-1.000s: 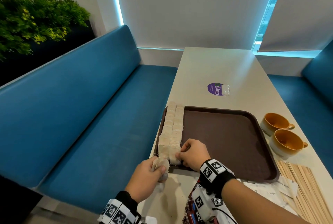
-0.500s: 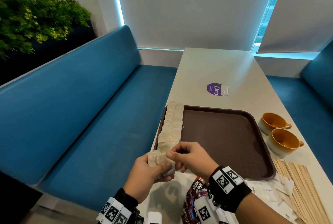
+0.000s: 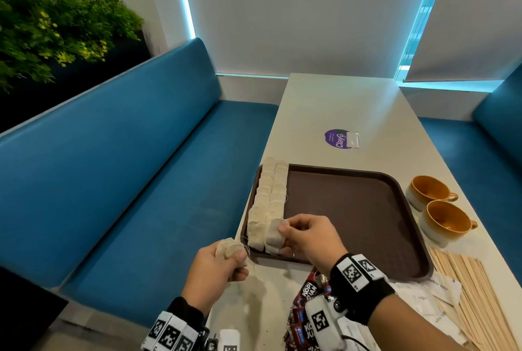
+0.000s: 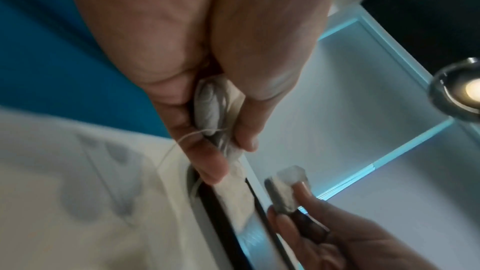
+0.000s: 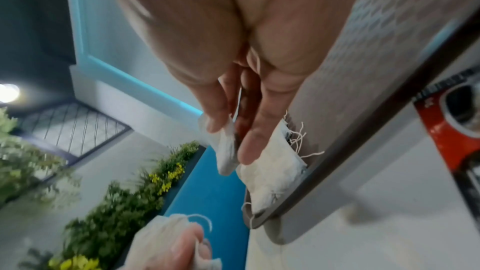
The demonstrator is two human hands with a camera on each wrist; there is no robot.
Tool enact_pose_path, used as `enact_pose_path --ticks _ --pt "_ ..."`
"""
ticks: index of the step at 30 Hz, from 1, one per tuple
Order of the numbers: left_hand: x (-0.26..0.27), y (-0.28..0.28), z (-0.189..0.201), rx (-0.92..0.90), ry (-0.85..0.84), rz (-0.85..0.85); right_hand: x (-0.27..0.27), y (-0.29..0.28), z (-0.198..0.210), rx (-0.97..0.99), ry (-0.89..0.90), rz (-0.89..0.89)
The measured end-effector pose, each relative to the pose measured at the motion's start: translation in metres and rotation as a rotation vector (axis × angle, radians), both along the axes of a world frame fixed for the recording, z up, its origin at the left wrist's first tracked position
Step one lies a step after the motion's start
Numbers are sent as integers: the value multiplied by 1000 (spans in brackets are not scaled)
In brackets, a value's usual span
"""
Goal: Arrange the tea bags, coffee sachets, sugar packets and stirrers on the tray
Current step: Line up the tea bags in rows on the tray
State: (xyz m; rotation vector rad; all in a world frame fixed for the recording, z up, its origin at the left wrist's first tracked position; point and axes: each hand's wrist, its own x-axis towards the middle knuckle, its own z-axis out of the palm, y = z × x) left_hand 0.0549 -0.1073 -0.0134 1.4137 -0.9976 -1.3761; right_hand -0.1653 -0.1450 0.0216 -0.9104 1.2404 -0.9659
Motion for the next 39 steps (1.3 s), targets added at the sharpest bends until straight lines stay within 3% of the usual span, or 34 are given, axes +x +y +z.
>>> enact_pose_path --ticks 2,9,15,23,31,39 --pt "8 -3 -2 -6 -98 -66 5 -4 0 -14 48 42" --pt "4 -1 0 -74 -271 -229 32 -22 -13 -126 569 178" --pt "-3 -2 3 -189 -434 -362 39 -28 -24 -181 768 251" --pt "-4 -7 -2 -197 -513 -371 43 -37 -24 -153 803 215" --pt "-8 -9 1 -208 -697 -396 36 -42 -23 -149 763 197" --pt "-15 -10 3 -176 -718 -393 38 -47 -26 -162 773 231"
